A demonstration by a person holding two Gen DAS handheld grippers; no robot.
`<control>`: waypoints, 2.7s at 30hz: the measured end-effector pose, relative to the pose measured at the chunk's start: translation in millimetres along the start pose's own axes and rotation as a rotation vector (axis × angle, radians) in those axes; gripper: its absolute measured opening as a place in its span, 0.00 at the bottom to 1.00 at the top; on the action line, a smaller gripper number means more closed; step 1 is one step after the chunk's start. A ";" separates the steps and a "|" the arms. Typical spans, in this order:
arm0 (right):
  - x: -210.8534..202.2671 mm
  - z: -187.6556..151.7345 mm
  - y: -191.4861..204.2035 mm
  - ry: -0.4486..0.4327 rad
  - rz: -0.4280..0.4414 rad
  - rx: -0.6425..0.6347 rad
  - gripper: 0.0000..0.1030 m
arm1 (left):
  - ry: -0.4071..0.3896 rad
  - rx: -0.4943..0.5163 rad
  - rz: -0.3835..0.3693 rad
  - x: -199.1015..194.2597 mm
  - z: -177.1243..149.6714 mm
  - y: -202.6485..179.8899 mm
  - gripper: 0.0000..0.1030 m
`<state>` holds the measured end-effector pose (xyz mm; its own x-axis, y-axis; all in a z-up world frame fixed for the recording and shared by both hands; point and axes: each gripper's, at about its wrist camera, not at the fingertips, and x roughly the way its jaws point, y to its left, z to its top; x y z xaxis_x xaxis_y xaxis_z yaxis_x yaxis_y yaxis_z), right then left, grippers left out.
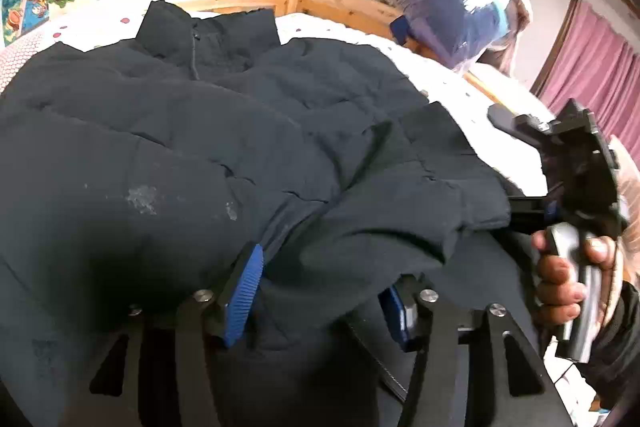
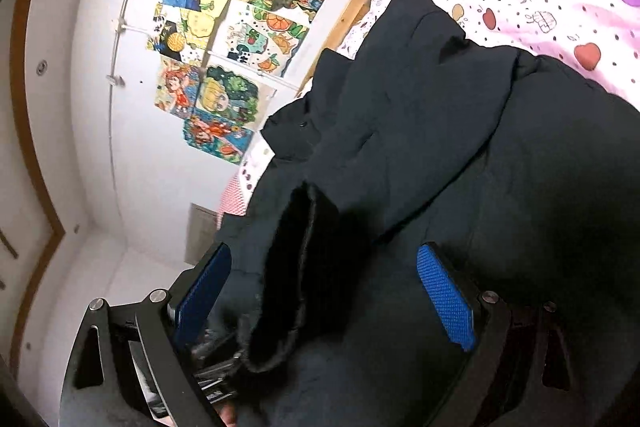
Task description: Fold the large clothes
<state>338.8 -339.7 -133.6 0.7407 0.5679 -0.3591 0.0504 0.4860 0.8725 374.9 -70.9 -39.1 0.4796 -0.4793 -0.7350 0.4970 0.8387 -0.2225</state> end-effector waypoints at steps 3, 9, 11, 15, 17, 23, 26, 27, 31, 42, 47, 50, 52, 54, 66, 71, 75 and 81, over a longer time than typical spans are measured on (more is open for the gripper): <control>9.9 -0.1 2.1 0.039 -0.017 -0.015 0.89 | -0.038 -0.021 -0.090 -9.0 -2.9 2.0 0.80; 25.5 0.1 5.9 0.103 -0.092 -0.069 0.59 | -0.133 -0.073 -0.121 -38.2 -8.6 3.6 0.82; 28.9 1.5 5.1 0.135 -0.100 -0.060 0.27 | -0.189 -0.088 -0.089 -58.2 -10.6 4.2 0.82; 30.4 3.4 20.7 0.172 -0.162 -0.171 0.06 | -0.267 -0.092 0.095 -97.4 0.3 7.4 0.85; 22.5 11.9 35.4 0.154 -0.178 -0.255 0.05 | -0.269 -0.105 0.162 -110.6 13.1 16.7 0.86; -4.9 71.9 78.2 -0.032 -0.257 -0.411 0.05 | -0.230 -0.221 0.239 -107.2 47.9 75.5 0.88; -3.9 103.2 80.5 -0.066 -0.306 -0.432 0.05 | -0.199 -0.293 0.273 -87.2 60.9 106.6 0.88; -4.0 110.1 78.8 -0.068 -0.323 -0.445 0.06 | -0.185 -0.305 0.278 -79.0 64.8 113.4 0.88; 7.3 128.9 74.5 -0.094 -0.468 -0.543 0.23 | -0.130 -0.326 0.290 -37.4 74.3 129.8 0.88; 61.5 88.0 61.7 0.020 -0.611 -0.850 0.71 | -0.044 -0.327 0.366 24.5 35.7 140.6 1.00; 73.4 83.4 44.6 0.070 -0.620 -0.835 0.82 | -0.072 -0.318 0.369 29.9 26.8 138.6 1.00; 71.1 83.3 34.4 0.063 -0.595 -0.798 0.85 | -0.066 -0.313 0.379 32.0 26.3 138.0 1.00; 72.1 81.2 33.1 0.055 -0.595 -0.796 0.85 | -0.073 -0.315 0.374 31.0 26.7 138.2 1.00; 68.7 79.3 34.1 0.047 -0.598 -0.800 0.86 | -0.091 -0.323 0.356 28.1 24.4 139.7 1.00; 69.1 78.8 33.3 0.041 -0.601 -0.768 0.95 | -0.256 -0.402 0.227 -7.5 9.2 146.0 1.00; 57.0 86.3 47.4 0.100 -0.664 -0.694 0.95 | -0.245 -0.456 0.376 -41.3 28.5 142.7 1.00; 46.0 97.8 68.3 0.159 -0.746 -0.700 0.95 | -0.153 -0.473 0.427 -51.4 48.3 140.5 1.00; 41.2 121.8 93.7 0.316 -0.748 -0.676 0.95 | 0.095 -0.472 0.248 -43.7 77.7 137.3 1.00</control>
<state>455.7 -351.7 -26.3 0.4620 0.0708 -0.8840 -0.0334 0.9975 0.0624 478.4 45.1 12.2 0.4626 -0.2445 -0.8522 -0.0123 0.9594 -0.2819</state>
